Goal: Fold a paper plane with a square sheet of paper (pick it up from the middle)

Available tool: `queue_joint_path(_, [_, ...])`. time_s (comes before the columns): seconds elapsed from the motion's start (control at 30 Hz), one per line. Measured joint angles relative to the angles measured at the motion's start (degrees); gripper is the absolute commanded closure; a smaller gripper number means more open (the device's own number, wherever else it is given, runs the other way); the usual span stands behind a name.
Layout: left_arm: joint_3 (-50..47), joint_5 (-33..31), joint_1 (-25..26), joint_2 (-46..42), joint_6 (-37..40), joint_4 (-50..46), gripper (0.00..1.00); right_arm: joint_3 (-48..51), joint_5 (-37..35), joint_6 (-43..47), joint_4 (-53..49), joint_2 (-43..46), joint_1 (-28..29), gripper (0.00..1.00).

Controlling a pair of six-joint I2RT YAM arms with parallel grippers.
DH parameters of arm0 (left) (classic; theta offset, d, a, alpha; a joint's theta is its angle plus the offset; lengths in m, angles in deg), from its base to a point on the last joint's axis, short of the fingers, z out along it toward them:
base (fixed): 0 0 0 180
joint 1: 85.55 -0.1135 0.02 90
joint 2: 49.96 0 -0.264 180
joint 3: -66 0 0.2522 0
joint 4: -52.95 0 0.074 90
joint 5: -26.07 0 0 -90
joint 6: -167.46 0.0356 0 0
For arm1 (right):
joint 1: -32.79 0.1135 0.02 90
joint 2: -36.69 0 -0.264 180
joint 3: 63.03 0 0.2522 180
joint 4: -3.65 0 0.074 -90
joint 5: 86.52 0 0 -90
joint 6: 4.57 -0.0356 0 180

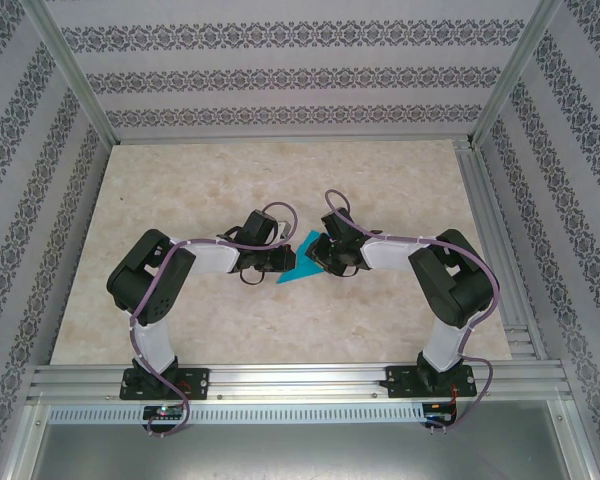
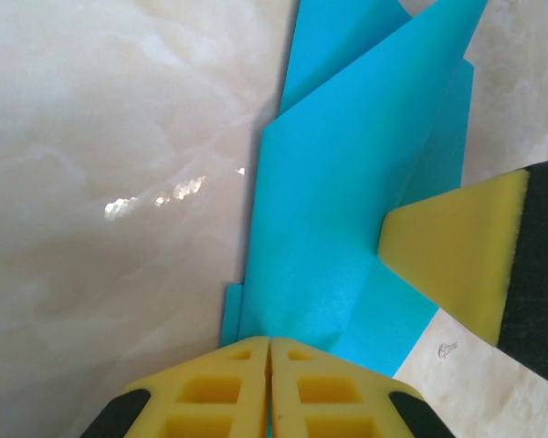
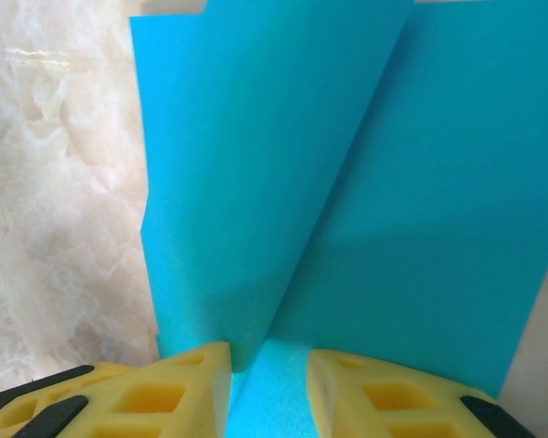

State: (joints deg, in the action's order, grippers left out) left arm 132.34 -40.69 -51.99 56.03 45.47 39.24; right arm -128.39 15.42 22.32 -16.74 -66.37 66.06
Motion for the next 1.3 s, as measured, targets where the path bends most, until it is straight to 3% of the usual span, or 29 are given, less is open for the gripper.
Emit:
queue_joint_path(0.63, [1.73, 0.46, -0.02, 0.85, 0.68, -2.10, 0.90, 0.09, -0.37, -0.04, -0.50, -0.33, 0.00, 0.76])
queue_joint_path(1.1, [3.76, 0.87, 0.11, 1.97, 2.64, -4.42, 0.93, 1.42, -1.16, 1.20, 0.50, 2.40, -0.04, 0.63])
queue_joint_path(1.3, [3.85, 0.87, 0.17, 2.03, 3.30, -4.46, 0.93, 2.99, -2.62, 6.47, -2.75, 9.44, -1.55, 0.66])
